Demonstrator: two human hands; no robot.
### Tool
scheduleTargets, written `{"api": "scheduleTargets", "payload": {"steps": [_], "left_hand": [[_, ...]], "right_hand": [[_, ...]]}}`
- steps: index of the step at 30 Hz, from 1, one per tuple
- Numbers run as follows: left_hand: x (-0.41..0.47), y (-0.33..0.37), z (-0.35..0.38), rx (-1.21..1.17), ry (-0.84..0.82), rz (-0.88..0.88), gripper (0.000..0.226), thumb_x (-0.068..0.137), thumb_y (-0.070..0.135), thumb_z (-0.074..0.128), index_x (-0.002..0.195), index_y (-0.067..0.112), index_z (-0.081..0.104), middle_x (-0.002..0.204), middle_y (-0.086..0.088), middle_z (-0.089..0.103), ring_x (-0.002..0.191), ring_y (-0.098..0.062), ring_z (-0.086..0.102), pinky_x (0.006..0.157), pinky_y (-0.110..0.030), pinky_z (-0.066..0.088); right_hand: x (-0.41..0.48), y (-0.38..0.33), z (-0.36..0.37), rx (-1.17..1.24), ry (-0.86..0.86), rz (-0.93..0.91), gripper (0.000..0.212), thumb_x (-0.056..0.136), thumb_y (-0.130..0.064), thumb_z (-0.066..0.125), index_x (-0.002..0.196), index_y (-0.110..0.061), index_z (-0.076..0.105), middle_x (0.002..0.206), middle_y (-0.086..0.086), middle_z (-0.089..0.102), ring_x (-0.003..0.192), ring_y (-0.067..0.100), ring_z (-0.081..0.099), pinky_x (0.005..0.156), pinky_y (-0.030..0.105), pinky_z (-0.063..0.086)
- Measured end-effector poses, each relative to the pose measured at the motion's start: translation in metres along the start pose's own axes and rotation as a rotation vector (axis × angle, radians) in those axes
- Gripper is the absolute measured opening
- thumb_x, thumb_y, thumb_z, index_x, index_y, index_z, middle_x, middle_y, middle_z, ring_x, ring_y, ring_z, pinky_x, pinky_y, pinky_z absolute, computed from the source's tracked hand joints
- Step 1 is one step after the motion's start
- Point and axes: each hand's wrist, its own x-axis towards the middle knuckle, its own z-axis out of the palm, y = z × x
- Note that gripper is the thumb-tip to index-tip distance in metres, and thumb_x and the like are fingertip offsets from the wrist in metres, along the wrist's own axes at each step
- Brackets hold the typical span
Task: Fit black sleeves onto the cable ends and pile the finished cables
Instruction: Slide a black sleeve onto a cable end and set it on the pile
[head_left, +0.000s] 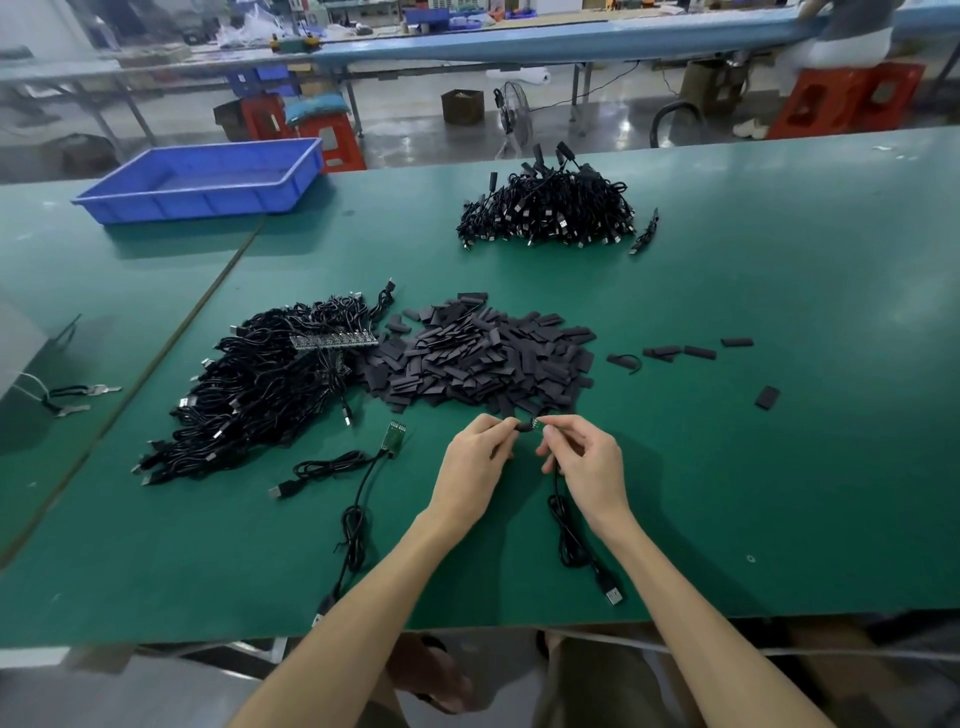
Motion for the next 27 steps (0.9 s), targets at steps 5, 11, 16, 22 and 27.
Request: {"api": "scheduleTargets", "payload": {"steps": [5, 11, 16, 22, 27], "left_hand": [[-0.001, 0.004, 0.000, 0.076, -0.011, 0.022, 0.020, 0.102, 0.010, 0.057, 0.118, 0.003, 0.069, 0.101, -0.010, 0.063, 0.076, -0.028, 0.060, 0.069, -0.039, 0.052], [0.001, 0.001, 0.000, 0.065, -0.018, -0.023, 0.025, 0.103, 0.010, 0.056, 0.126, 0.005, 0.067, 0.101, -0.007, 0.060, 0.073, -0.022, 0.058, 0.070, -0.035, 0.050], [0.001, -0.005, 0.000, 0.089, -0.055, 0.047, 0.032, 0.097, -0.001, 0.059, 0.128, 0.010, 0.062, 0.113, -0.005, 0.056, 0.090, -0.020, 0.063, 0.074, -0.032, 0.053], [0.003, -0.008, 0.001, 0.042, -0.014, 0.097, 0.026, 0.095, -0.003, 0.062, 0.115, 0.013, 0.064, 0.110, 0.004, 0.053, 0.090, -0.002, 0.052, 0.076, -0.025, 0.051], [0.003, -0.005, -0.002, 0.034, -0.035, 0.157, 0.016, 0.101, 0.013, 0.060, 0.114, 0.008, 0.067, 0.108, -0.003, 0.054, 0.091, -0.017, 0.057, 0.078, -0.036, 0.054]], "right_hand": [[0.002, 0.001, 0.000, 0.011, -0.008, 0.004, 0.015, 0.101, -0.013, 0.064, 0.104, -0.019, 0.077, 0.073, -0.002, 0.073, 0.055, 0.013, 0.063, 0.061, 0.022, 0.053], [0.004, 0.001, 0.002, -0.045, -0.032, -0.014, 0.017, 0.102, -0.011, 0.062, 0.106, -0.018, 0.077, 0.071, -0.003, 0.071, 0.053, 0.011, 0.058, 0.060, 0.024, 0.052], [0.005, 0.001, 0.002, -0.100, -0.039, -0.021, 0.017, 0.102, -0.011, 0.063, 0.104, -0.021, 0.077, 0.070, -0.007, 0.070, 0.053, 0.009, 0.056, 0.059, 0.025, 0.052], [0.005, 0.001, 0.002, -0.061, -0.030, 0.001, 0.006, 0.102, -0.016, 0.065, 0.099, -0.022, 0.066, 0.076, -0.006, 0.074, 0.051, 0.012, 0.059, 0.061, 0.025, 0.054], [0.004, 0.001, 0.001, 0.003, -0.004, 0.021, 0.015, 0.103, -0.022, 0.063, 0.091, -0.014, 0.061, 0.075, 0.001, 0.074, 0.046, 0.016, 0.055, 0.051, 0.027, 0.049]]}}
